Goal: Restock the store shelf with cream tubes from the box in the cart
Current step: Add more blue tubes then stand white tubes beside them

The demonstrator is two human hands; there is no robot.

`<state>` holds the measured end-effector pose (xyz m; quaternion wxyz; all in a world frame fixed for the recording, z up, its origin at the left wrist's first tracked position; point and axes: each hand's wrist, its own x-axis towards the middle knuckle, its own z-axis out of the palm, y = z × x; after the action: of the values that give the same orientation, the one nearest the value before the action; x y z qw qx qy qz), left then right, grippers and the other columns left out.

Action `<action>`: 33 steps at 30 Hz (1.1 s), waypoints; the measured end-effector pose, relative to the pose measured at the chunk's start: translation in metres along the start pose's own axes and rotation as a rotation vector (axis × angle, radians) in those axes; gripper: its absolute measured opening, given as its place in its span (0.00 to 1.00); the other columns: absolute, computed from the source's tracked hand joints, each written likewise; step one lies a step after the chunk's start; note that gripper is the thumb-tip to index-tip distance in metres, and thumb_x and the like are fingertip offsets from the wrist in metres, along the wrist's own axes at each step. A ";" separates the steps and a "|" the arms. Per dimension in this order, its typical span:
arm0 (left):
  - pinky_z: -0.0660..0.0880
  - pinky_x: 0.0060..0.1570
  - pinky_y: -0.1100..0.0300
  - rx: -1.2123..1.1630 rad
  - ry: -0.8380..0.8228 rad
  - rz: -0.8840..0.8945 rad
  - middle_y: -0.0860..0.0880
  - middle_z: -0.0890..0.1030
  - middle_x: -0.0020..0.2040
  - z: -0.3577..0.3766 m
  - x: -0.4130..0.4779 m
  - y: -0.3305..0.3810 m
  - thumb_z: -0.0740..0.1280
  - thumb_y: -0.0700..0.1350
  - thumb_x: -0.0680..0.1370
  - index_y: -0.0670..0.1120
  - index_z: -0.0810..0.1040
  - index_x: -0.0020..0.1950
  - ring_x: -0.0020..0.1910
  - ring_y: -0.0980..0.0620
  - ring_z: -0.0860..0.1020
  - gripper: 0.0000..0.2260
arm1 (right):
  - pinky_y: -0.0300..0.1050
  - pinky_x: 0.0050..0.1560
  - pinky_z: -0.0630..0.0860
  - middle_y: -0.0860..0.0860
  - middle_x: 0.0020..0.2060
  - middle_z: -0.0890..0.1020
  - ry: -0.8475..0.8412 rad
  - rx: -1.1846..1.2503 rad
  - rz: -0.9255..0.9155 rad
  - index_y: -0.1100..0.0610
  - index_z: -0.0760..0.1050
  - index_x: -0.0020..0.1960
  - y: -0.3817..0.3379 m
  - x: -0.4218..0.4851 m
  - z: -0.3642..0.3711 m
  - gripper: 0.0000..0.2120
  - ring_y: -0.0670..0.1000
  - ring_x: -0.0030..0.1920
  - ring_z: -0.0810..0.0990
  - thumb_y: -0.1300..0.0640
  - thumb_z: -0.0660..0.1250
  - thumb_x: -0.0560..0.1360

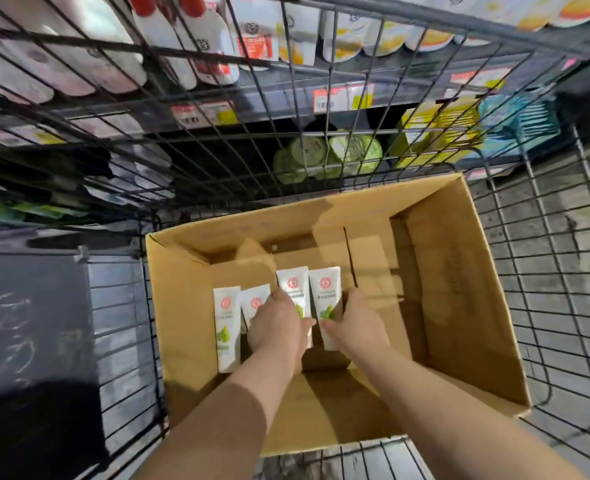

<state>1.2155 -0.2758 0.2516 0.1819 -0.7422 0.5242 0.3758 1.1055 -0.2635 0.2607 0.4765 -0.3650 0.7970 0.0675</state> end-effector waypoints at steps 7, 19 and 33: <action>0.76 0.43 0.56 -0.116 -0.051 -0.072 0.46 0.77 0.54 0.007 -0.001 0.007 0.72 0.54 0.71 0.47 0.71 0.59 0.52 0.46 0.78 0.22 | 0.45 0.44 0.77 0.50 0.51 0.77 -0.022 0.033 -0.015 0.53 0.67 0.55 0.013 0.004 -0.005 0.16 0.51 0.49 0.78 0.53 0.69 0.72; 0.76 0.44 0.56 -0.587 -0.019 0.004 0.48 0.78 0.54 -0.085 -0.074 -0.031 0.70 0.47 0.74 0.48 0.69 0.57 0.49 0.49 0.77 0.15 | 0.43 0.49 0.76 0.46 0.54 0.78 -0.026 0.173 -0.284 0.50 0.67 0.63 -0.046 -0.075 -0.055 0.17 0.47 0.51 0.75 0.57 0.67 0.75; 0.73 0.42 0.58 -0.836 0.548 0.107 0.55 0.76 0.42 -0.301 -0.247 -0.110 0.72 0.48 0.73 0.51 0.69 0.48 0.44 0.52 0.76 0.11 | 0.48 0.50 0.74 0.48 0.49 0.78 0.033 0.055 -0.898 0.51 0.69 0.60 -0.218 -0.289 -0.130 0.16 0.52 0.51 0.77 0.55 0.69 0.74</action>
<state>1.3851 -0.2754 0.6189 -0.2948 -0.7950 0.3949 0.3538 1.2351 -0.3310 0.6169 0.4551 -0.6630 0.5687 -0.1730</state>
